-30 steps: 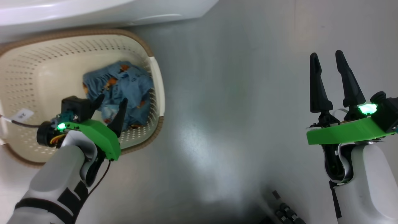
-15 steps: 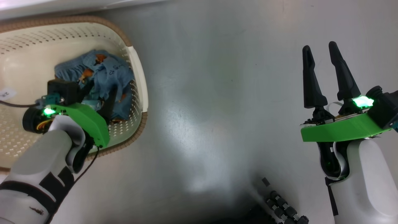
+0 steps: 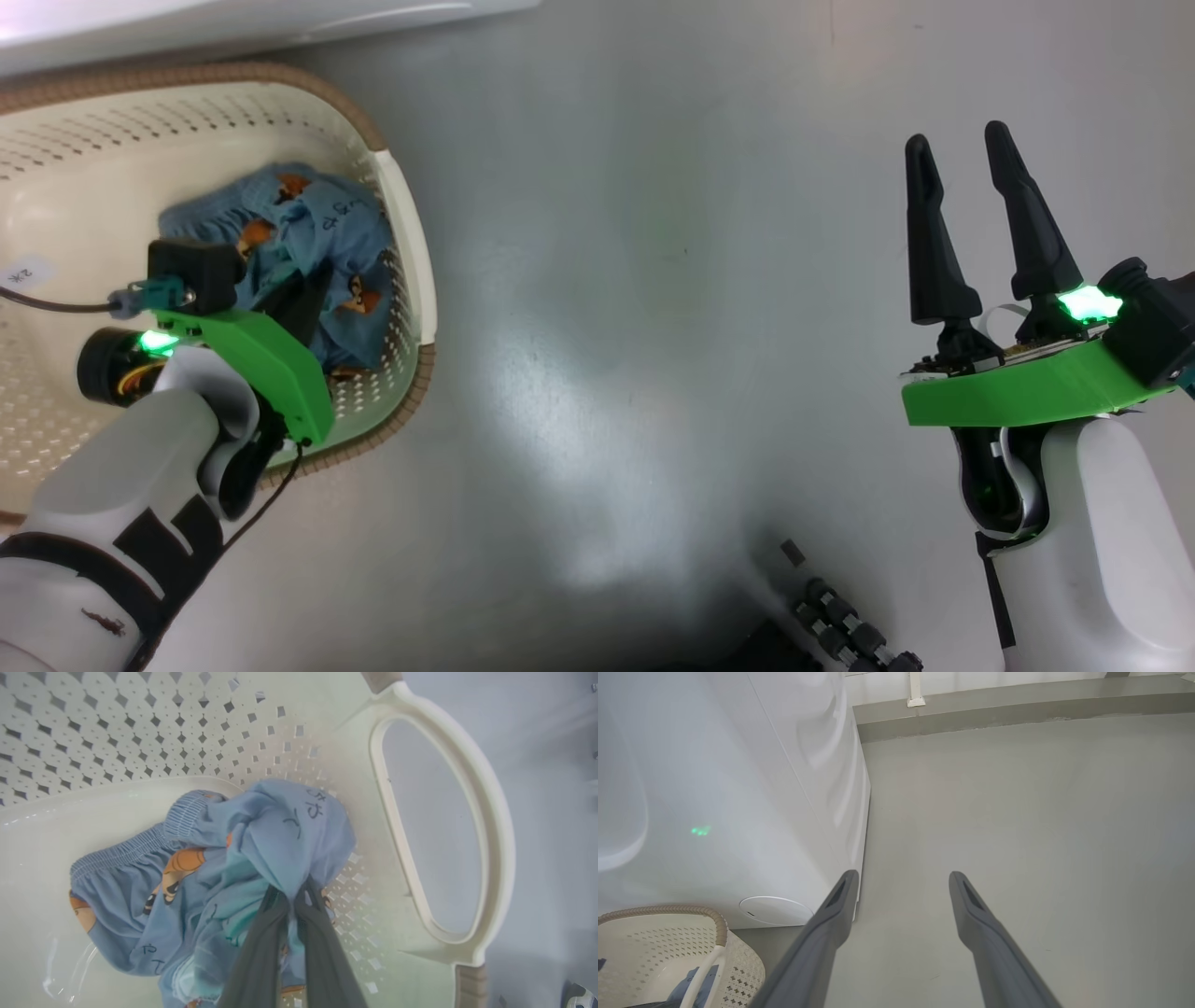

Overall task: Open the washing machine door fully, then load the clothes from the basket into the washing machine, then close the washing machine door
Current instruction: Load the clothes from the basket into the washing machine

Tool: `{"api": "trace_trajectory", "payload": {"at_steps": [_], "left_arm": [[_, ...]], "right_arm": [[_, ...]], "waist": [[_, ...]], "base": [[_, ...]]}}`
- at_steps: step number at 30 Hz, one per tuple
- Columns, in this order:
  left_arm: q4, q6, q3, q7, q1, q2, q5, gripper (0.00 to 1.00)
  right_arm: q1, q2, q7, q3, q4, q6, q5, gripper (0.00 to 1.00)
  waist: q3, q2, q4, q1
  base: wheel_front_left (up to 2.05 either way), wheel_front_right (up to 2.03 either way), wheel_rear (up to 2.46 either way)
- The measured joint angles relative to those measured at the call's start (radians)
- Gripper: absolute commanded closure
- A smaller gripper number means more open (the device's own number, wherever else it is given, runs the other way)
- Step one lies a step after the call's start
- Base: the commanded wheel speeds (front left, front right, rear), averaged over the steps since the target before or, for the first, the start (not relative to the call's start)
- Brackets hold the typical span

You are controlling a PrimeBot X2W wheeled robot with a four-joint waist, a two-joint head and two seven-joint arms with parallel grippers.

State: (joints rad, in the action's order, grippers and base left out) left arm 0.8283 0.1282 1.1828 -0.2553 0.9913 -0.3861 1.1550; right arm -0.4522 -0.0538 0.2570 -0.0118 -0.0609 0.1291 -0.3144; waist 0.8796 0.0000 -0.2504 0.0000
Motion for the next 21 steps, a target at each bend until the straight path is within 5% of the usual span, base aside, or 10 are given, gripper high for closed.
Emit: {"api": "trace_trajectory", "payload": {"at_steps": [7, 21], "left_arm": [[0.018, 0.000, -0.107, 0.000, -0.012, 0.020, -0.016, 1.00], [-0.049, 0.000, -0.516, 0.000, -0.322, 0.061, -0.326, 1.00]], "right_arm": [[0.003, 0.000, 0.000, 0.017, -0.010, 0.000, 0.021, 0.00], [0.117, 0.001, 0.000, 0.026, -0.083, 0.000, 0.077, 0.00]], "waist": [[-0.052, 0.0000, 0.022, 0.0000], [-0.268, 0.0000, 0.086, 0.0000]], "base": [[0.00, 0.00, 0.00], [0.00, 0.00, 0.00]]}}
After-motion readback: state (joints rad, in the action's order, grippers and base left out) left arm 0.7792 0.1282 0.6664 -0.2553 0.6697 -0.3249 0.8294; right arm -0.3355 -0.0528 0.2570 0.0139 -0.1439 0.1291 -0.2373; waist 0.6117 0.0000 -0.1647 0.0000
